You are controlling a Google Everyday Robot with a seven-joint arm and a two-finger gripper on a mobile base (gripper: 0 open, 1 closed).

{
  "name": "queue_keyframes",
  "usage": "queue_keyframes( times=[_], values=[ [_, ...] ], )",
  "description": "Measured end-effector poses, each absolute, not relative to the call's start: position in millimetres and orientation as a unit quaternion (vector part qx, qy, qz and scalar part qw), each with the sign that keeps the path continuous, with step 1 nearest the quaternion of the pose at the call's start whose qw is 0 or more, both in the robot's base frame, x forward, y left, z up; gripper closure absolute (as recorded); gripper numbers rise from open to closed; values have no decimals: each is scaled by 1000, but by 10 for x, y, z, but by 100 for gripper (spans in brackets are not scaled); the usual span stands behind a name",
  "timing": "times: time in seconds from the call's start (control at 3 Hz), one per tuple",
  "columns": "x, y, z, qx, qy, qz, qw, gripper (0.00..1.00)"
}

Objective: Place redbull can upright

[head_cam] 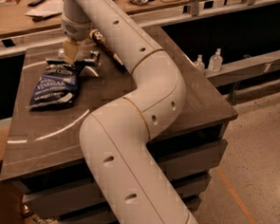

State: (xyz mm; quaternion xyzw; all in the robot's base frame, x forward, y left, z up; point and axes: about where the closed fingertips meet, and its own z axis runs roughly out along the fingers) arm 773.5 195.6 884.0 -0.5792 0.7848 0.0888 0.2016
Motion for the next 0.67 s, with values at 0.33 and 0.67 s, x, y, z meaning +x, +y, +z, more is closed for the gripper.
queue_keyframes(
  times=[0.33, 0.67],
  values=[
    [7681, 1813, 9170, -570, 778, 120, 234, 100],
    [7653, 1612, 9599, -554, 763, 167, 289, 100]
  ],
)
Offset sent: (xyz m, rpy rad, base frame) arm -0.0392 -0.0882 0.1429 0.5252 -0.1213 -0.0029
